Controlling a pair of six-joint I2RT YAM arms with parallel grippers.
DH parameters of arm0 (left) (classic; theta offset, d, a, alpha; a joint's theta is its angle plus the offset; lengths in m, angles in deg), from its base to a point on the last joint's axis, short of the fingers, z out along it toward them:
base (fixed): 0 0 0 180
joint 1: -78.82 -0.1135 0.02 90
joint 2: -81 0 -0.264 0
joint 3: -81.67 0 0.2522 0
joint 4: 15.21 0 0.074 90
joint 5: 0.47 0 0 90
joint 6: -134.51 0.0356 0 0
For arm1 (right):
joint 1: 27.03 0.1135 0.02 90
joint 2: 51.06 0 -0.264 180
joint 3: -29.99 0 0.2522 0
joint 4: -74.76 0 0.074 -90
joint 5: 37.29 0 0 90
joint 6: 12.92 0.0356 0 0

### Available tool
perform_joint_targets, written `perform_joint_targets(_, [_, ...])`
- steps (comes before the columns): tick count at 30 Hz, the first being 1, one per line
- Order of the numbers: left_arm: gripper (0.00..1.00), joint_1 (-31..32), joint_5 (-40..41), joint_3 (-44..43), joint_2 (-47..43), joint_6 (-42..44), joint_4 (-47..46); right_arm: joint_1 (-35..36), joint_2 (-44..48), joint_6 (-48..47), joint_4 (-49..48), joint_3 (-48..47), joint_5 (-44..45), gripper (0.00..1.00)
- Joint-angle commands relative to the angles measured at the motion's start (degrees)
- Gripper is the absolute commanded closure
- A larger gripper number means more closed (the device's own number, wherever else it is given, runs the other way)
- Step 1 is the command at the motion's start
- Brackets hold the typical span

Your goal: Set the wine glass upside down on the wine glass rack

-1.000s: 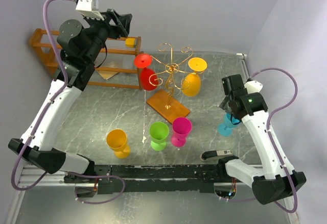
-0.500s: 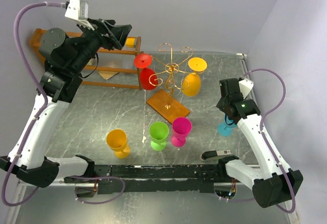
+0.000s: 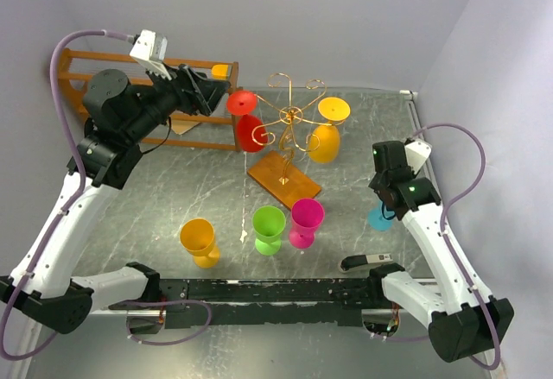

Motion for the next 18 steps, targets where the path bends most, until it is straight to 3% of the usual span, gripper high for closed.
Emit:
perform_joint_targets(1, [0.16,0.01,-1.59,2.27,-2.51,-1.5,-1.58,-0.39,0.2,2.12,1.61,0.91,-0.8,0.63])
perform_joint_targets(8, [0.17,0.01,-4.67,2.24,-2.29,-2.85,-1.93,-0.37,1.29,2.07,-0.03,4.72,-0.1,0.71])
perform_joint_targets(14, [0.18,0.0,-8.95,2.54,-2.62,-4.98,-2.94,-0.39,-0.61,1.29,-0.65,4.24,0.57,1.0])
perform_joint_targets(18, [0.17,0.01,-12.13,3.9,-3.71,-7.13,-3.1,-0.35,0.34,0.61,-0.79,2.89,0.83,1.0])
